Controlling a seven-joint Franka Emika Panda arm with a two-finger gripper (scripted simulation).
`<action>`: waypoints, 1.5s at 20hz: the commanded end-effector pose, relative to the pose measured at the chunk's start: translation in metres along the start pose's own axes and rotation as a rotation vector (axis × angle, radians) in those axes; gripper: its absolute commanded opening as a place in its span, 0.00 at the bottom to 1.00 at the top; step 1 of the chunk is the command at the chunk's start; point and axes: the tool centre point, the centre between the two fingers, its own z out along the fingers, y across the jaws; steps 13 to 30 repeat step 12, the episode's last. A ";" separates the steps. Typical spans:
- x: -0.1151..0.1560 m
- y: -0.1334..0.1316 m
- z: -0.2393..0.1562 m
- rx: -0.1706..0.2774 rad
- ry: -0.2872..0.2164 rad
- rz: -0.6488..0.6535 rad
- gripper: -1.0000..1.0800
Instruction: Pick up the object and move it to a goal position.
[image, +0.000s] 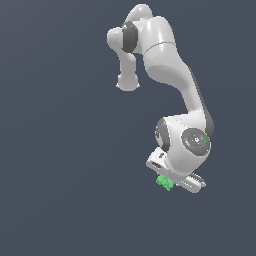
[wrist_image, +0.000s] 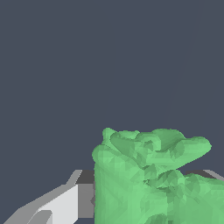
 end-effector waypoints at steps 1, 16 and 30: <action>0.003 -0.004 -0.001 0.000 0.000 0.000 0.00; 0.008 -0.011 -0.001 0.000 0.000 0.000 0.00; 0.008 -0.011 -0.001 0.000 0.000 0.000 0.00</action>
